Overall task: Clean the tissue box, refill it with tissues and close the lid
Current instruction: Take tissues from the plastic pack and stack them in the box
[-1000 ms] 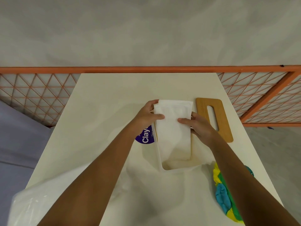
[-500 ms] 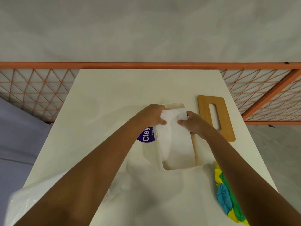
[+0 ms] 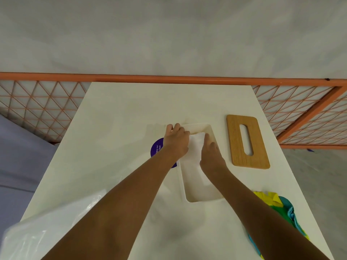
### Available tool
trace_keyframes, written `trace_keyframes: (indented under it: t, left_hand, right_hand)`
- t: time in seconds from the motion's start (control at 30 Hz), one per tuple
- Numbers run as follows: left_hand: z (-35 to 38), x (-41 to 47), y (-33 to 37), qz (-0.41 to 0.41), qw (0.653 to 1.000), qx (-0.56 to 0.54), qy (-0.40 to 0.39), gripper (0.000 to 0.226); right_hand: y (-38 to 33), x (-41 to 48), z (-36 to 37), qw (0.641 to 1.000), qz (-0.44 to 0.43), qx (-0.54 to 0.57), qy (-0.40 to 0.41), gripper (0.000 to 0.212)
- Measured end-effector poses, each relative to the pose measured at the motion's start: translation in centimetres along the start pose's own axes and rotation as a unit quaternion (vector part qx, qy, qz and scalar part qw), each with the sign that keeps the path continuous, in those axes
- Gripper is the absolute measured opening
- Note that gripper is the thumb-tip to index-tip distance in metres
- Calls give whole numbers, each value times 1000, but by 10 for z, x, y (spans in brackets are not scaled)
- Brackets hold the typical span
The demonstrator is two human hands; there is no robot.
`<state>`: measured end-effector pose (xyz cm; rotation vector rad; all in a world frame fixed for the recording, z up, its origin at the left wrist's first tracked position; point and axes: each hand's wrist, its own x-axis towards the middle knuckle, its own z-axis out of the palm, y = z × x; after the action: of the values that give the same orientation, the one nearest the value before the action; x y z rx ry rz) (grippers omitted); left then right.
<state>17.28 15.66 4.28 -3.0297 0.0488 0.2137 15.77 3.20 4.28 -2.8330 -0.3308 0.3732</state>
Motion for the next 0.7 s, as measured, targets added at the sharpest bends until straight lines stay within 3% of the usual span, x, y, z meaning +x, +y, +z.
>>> trace_keyframes:
  t: [0.13,0.43,0.53,0.7]
  left_hand:
    - [-12,-13,-7,1,995,-87,53,49]
    - [-34,-92,-49,-79,961,-246,100,40]
    - [-32,-126,-71,-111,955,-253,110,37]
    - [-17,-185,-101,-180,939,-262,134,36]
  right_hand:
    - [-4,-10,-18,999,2,48,1,56]
    - [-50,-36,-31,977,-49,207,6,29]
    - [-74,-53,-22,954,-67,288,-42,26]
    - [-96,-72,15,914,-12,363,-181,23]
